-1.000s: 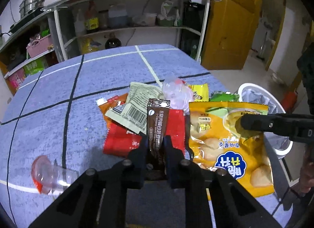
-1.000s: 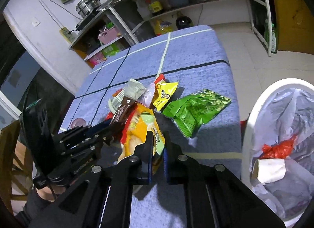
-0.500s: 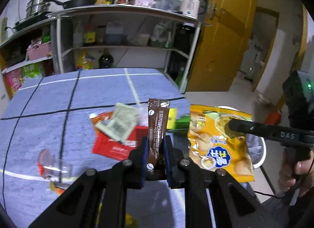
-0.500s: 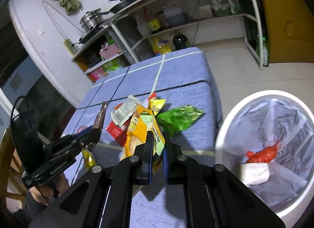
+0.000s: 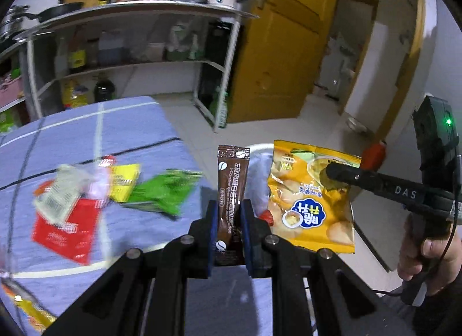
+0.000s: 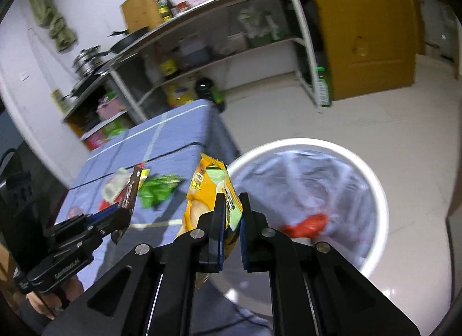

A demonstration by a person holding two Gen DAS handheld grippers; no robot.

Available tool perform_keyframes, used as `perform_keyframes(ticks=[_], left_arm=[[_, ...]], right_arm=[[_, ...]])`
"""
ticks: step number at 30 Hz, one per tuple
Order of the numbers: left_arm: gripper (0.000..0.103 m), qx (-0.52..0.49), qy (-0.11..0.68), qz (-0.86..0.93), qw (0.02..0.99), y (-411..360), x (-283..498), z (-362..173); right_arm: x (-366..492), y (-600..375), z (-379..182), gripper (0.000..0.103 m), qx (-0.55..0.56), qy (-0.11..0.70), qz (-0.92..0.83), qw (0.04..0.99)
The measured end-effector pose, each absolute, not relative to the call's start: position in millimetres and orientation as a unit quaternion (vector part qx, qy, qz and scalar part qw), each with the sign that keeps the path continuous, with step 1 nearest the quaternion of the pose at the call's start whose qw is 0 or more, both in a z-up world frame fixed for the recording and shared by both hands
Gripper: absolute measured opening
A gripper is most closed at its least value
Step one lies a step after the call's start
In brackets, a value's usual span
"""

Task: Collect trash
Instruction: 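Carry both wrappers over the bin and open both tools, then grasp the clear plastic cup with the left tool while the right tool grasps the pink cup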

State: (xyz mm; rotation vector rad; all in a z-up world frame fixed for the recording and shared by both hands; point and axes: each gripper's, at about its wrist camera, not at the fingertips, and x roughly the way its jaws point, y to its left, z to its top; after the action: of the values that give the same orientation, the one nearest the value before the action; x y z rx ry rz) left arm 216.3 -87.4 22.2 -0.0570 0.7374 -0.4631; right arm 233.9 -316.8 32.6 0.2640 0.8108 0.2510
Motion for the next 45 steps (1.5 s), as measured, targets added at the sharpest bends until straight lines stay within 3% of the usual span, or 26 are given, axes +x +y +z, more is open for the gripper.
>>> perform_keyframes(ticks=[16, 18, 20, 28, 45], left_arm=[[0.021, -0.012, 0.404, -0.260, 0.877, -174, 248, -6], [0.042, -0.016, 0.405, -0.257, 0.877, -172, 249, -8], [0.045, -0.026, 0.405, -0.257, 0.877, -171, 248, -7], [0.045, -0.038, 0.380, -0.257, 0.888, -154, 239, 10], [0.051, -0.057, 0.317, -0.150, 0.935, -39, 191, 46]], right_arm=[[241, -380, -8, 0.009, 0.113, 0.437, 0.042, 0.891], [241, -380, -10, 0.010, 0.106, 0.440, 0.039, 0.891], [240, -379, -10, 0.012, 0.100, 0.440, 0.034, 0.892], [234, -383, 0, 0.032, 0.103, 0.414, 0.027, 0.904], [215, -303, 53, 0.032, 0.083, 0.345, 0.156, 0.922]])
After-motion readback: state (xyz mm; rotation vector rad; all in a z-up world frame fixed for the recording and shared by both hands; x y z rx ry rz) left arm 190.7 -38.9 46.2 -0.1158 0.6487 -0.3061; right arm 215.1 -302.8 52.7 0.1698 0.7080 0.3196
